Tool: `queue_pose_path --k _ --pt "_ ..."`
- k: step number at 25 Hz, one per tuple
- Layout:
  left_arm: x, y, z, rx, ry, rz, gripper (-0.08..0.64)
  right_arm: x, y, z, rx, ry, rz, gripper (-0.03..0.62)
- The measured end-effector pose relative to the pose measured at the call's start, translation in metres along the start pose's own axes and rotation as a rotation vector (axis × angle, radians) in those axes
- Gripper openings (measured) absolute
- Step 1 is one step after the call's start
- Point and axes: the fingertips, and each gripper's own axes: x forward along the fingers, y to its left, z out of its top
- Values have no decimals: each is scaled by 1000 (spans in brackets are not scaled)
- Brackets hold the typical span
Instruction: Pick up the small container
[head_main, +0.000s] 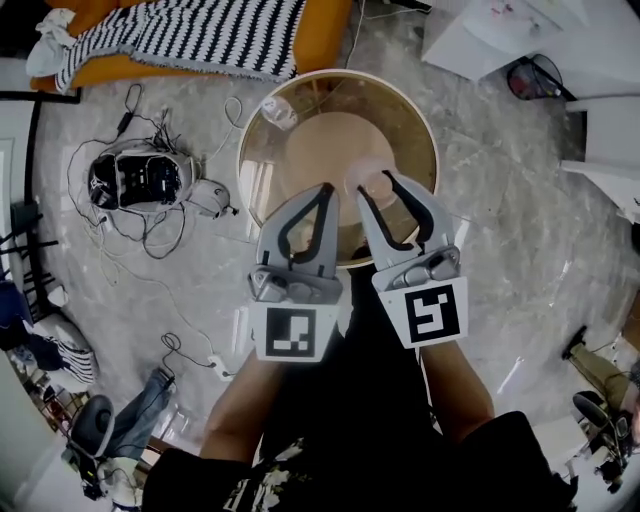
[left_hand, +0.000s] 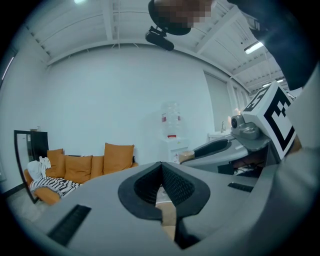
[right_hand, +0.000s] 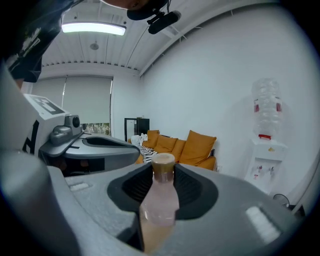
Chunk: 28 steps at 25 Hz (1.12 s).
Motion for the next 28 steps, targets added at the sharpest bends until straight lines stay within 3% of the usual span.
queue_pose_path --k 8,20,22,25,28 --pt "-31 -7 36 -29 -9 20 6 -39 7 33 -7 -5 15 127" --pt "-55 -27 125 23 -104 -89 6 -83 5 99 -10 -48 10 127" --pt "-60 -27 136 3 -115 -86 6 -89 8 111 -8 -62 20 127" --pt "-67 -22 147 -94 -111 -59 6 -96 14 131 -19 -74 39 127" --pt "-74 -17 164 -106 -117 -57 6 -102 18 154 -20 -81 53 127"
